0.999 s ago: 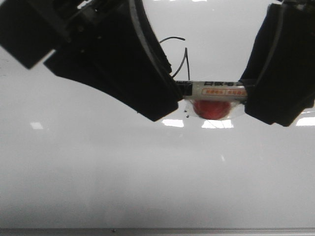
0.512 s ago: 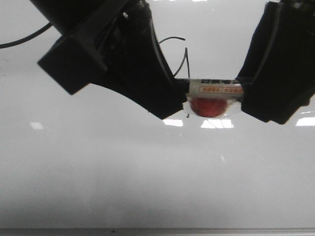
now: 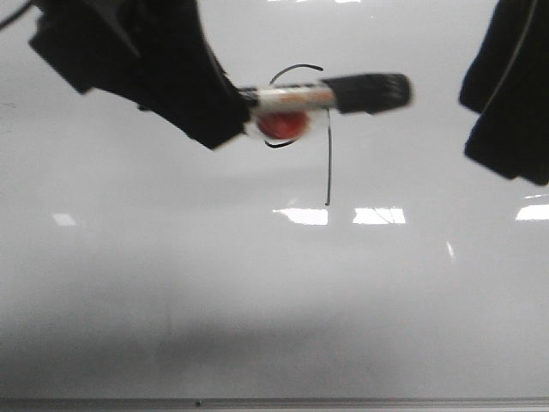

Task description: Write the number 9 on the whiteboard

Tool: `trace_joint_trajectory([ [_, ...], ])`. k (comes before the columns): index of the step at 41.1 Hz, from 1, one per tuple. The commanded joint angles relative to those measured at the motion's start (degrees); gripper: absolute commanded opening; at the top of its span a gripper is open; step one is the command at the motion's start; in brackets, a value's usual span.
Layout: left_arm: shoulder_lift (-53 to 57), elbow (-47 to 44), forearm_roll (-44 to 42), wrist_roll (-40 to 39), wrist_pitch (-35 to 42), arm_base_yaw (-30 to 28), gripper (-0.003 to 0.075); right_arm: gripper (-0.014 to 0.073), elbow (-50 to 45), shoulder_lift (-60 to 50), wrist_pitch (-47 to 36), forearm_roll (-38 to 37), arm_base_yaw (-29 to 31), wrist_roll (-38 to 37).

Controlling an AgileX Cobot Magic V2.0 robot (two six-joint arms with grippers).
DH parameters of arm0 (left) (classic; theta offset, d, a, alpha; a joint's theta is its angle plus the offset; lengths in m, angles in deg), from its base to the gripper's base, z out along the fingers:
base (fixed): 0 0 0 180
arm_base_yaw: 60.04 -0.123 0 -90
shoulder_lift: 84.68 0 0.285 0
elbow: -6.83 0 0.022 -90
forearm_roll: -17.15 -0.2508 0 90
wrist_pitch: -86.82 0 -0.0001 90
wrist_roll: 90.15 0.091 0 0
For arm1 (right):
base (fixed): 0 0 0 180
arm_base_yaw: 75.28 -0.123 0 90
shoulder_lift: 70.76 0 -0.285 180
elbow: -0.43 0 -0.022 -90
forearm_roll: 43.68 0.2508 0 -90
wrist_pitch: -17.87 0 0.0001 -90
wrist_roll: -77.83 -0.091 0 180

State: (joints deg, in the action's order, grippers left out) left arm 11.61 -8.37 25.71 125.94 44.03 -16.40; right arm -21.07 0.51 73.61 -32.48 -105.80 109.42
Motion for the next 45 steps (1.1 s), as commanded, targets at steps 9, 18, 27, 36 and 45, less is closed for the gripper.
trace_joint_trajectory([
  [9, 11.19, -0.81, -12.29, -26.47, 4.36, -22.83, 0.0064, 0.0591, 1.74, -4.16, -1.36, -0.3, 7.62, -2.35],
  [18, 11.11, -10.13, -11.59, -34.88, 19.6, -37.61, 0.0064, 0.0591, 1.74, -4.1, -2.43, -0.25, 7.62, -2.35],
  [27, 5.1, -16.83, -9.32, -35.43, 38.17, -41.68, 0.0064, 0.0591, 1.74, -4.1, -3.29, -0.2, 7.62, -2.35],
  [36, -3.38, -16.83, -9.2, -35.43, 42.21, -41.68, 0.0066, 0.0591, 1.74, -4.1, -3.29, -0.15, 7.62, -2.35],
  [45, -6.68, -16.73, -9.06, -35.43, 42.79, -41.68, 0.0192, 0.0591, 1.74, -4.1, -3.29, 0.02, 7.62, -2.35],
])
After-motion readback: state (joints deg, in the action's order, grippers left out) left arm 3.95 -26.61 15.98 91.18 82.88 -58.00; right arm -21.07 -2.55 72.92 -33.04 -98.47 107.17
